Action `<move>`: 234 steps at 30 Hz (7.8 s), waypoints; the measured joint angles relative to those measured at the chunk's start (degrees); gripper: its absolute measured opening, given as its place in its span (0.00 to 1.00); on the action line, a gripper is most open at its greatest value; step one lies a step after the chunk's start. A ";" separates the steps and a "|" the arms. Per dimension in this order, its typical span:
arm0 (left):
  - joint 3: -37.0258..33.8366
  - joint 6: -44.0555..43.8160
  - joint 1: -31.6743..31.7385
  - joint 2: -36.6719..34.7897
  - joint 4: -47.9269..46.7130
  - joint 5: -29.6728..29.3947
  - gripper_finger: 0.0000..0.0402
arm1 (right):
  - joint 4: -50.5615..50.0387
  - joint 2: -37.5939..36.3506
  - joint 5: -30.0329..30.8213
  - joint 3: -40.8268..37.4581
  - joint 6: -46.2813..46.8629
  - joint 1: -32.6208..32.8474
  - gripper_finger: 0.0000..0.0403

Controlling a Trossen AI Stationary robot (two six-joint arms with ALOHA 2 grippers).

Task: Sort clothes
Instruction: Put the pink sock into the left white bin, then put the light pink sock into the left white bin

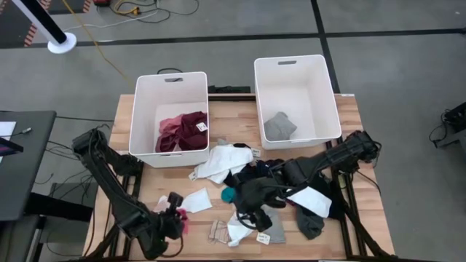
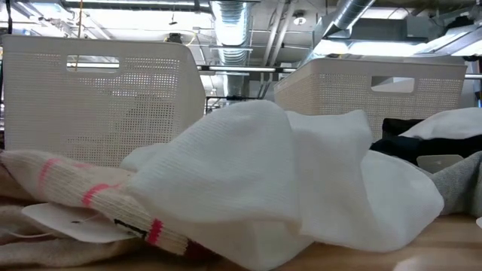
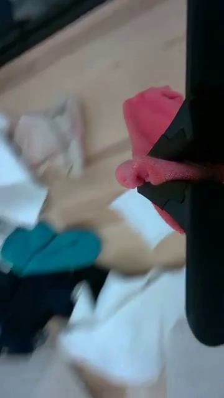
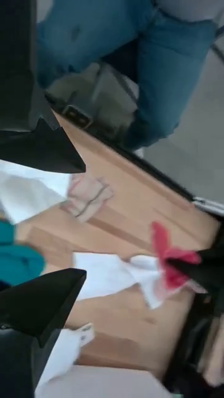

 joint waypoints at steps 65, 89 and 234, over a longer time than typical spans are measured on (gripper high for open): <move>9.30 17.61 13.85 -0.73 7.96 -17.74 0.20 | 43.55 0.00 33.70 -25.61 -3.63 -2.56 0.02; -1.44 -24.80 0.94 -4.42 -14.13 -12.19 0.42 | 43.60 -4.85 33.59 -25.39 -8.61 -5.46 0.00; -10.39 -36.92 -1.11 -4.42 -11.55 5.30 0.42 | -2.93 20.31 -7.70 31.76 -12.96 -39.56 0.67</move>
